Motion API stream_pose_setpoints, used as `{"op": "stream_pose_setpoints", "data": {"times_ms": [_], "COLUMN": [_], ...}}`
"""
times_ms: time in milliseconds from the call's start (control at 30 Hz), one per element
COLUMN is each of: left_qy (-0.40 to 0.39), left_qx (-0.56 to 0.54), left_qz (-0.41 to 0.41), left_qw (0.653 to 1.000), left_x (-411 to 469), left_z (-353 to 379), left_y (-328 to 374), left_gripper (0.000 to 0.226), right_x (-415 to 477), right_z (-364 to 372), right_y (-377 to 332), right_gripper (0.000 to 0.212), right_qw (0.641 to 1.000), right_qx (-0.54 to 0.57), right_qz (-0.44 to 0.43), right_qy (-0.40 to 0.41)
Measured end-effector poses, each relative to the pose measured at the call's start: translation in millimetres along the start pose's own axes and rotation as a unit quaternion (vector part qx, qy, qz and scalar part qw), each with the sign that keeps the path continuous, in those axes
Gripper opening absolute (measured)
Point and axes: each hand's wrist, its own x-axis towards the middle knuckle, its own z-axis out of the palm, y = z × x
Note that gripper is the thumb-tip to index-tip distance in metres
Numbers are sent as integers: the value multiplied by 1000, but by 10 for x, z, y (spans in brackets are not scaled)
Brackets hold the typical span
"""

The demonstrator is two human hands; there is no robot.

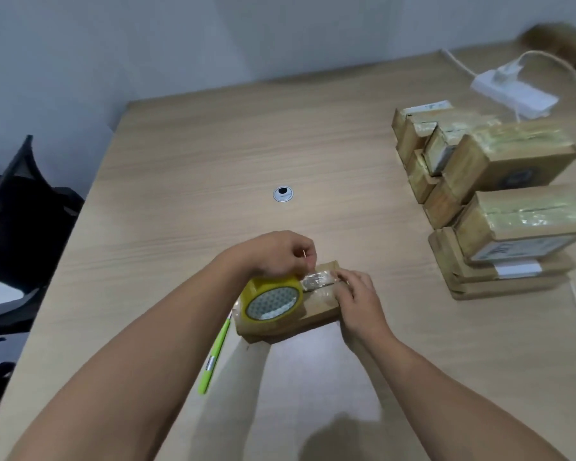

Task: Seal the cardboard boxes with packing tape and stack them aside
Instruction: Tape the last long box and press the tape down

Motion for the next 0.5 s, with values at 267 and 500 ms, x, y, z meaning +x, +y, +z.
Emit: {"op": "stream_pose_setpoints", "data": {"times_ms": [267,500], "left_qy": [-39,-78], "left_qx": [65,169], "left_qz": [-80,-140], "left_qw": [994,973], "left_x": [602,823], "left_z": [344,372], "left_y": [206,358], "left_gripper": [12,31], "right_x": [41,58], "right_z": [-18,-163], "right_y": [200,148], "right_gripper": [23,34], "right_qw": [997,976], "right_qx": [51,164], "right_qz": [50,142], "right_qy": [28,-26]}}
